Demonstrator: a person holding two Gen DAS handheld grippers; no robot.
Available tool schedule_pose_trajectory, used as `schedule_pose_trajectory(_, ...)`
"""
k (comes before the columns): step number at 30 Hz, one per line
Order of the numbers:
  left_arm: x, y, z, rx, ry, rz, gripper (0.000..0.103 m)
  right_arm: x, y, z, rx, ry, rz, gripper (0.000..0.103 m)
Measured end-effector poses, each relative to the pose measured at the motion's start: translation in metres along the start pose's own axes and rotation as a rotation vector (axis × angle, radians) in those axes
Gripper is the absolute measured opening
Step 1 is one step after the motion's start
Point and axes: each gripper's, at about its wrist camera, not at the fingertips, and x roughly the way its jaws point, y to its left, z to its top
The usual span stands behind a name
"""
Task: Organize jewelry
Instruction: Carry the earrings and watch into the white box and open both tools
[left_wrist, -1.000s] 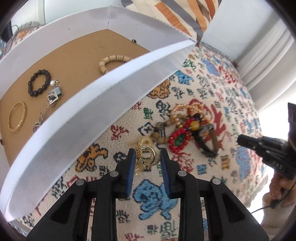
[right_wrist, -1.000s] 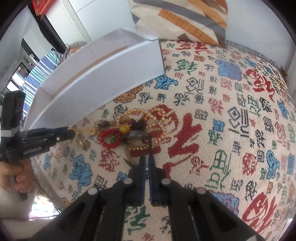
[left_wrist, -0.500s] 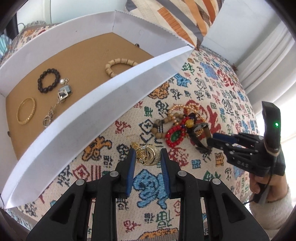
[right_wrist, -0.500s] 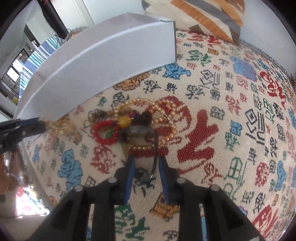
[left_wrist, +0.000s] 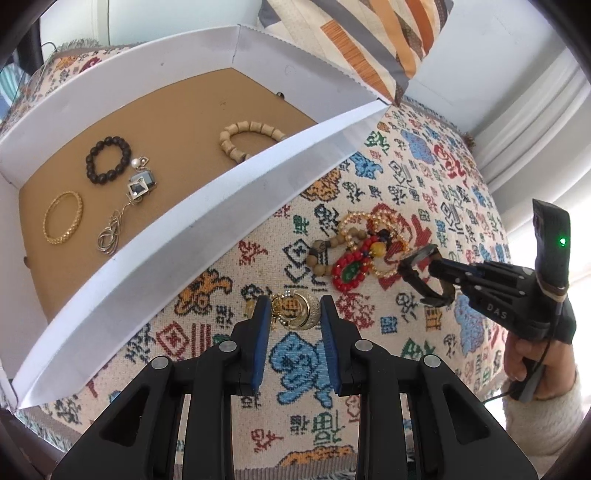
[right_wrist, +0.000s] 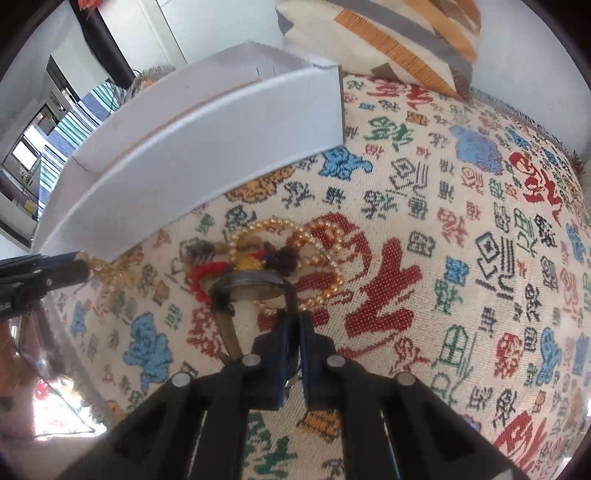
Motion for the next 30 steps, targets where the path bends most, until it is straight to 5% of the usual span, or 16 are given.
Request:
schedule_pose_trajectory(7,-0.047,-0.004,0.015,-0.012,-0.032,-0.074,0.026,-0.051,0.015,0.013,-0.024,-0.071,0.075,0.006)
schedule_pose_trajectory(15,-0.13,0.01,0.049,-0.046,-0.139,-0.105,0.026,-0.095,0.046,0.067,-0.057,-0.182,0.196,0.006)
schedule_pose_trajectory(23,-0.194,0.05,0.087,-0.077,-0.28,0.028,0.026,-0.098,0.094,0.131,-0.117,-0.238,0.251,0.006)
schedule_pose_trajectory(30,-0.15,0.102,0.088,-0.156,-0.216,0.134,0.026,-0.046,0.14,0.163,-0.172,-0.169,0.274,0.006)
